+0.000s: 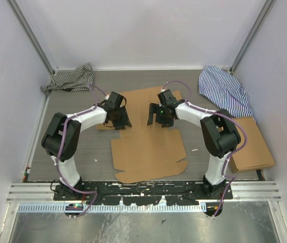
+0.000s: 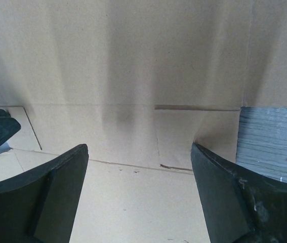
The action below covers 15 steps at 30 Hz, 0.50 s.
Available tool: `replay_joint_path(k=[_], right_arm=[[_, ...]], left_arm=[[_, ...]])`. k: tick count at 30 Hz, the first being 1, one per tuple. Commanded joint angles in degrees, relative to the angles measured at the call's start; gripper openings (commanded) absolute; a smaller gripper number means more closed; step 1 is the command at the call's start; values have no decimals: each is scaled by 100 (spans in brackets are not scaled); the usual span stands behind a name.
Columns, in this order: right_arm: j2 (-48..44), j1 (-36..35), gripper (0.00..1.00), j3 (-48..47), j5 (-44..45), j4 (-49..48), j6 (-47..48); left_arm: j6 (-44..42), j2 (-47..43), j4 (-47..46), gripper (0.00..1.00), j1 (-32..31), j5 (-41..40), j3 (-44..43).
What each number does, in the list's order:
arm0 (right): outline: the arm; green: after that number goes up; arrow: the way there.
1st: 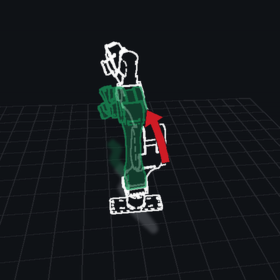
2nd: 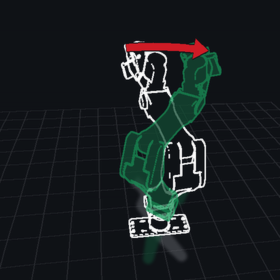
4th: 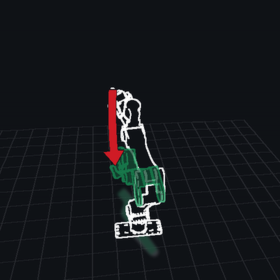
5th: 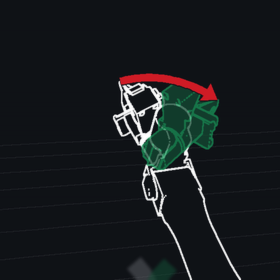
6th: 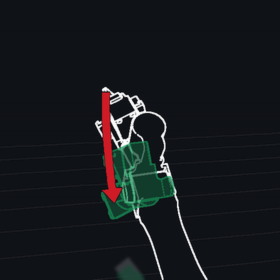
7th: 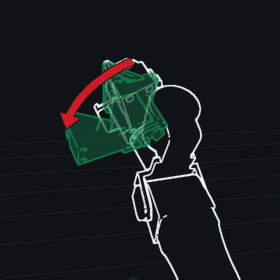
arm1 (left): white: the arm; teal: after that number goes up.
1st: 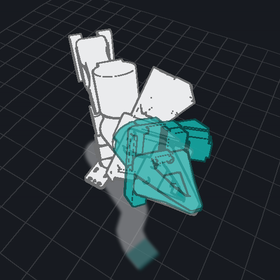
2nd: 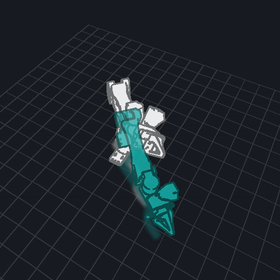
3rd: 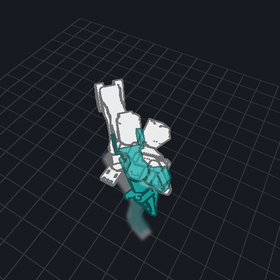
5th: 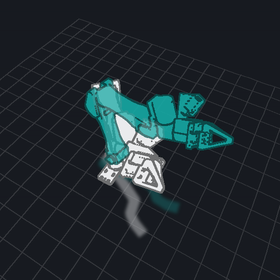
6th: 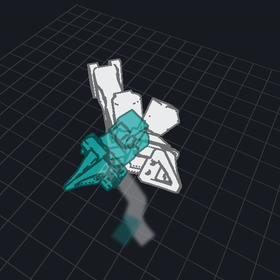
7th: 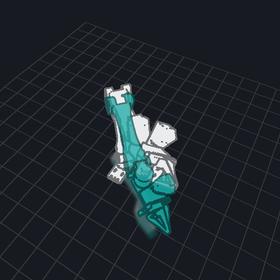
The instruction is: Fold the paper box
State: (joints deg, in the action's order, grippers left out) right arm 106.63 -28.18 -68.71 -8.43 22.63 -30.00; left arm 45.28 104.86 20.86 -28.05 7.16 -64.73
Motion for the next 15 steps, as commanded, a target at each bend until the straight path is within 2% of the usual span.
replay_joint_path(k=[1, 6, 15], right_arm=[[340, -117, 87, 289, 39, 136, -191], [414, -117, 88, 314, 34, 104, -278], [222, -160, 88, 637, 23, 63, -419]], left_arm=[[-141, -21, 541, 48, -161, -352, 118], [-239, -177, 720, 48, -319, -579, 220], [-483, 53, 928, 49, -326, -708, -27]])
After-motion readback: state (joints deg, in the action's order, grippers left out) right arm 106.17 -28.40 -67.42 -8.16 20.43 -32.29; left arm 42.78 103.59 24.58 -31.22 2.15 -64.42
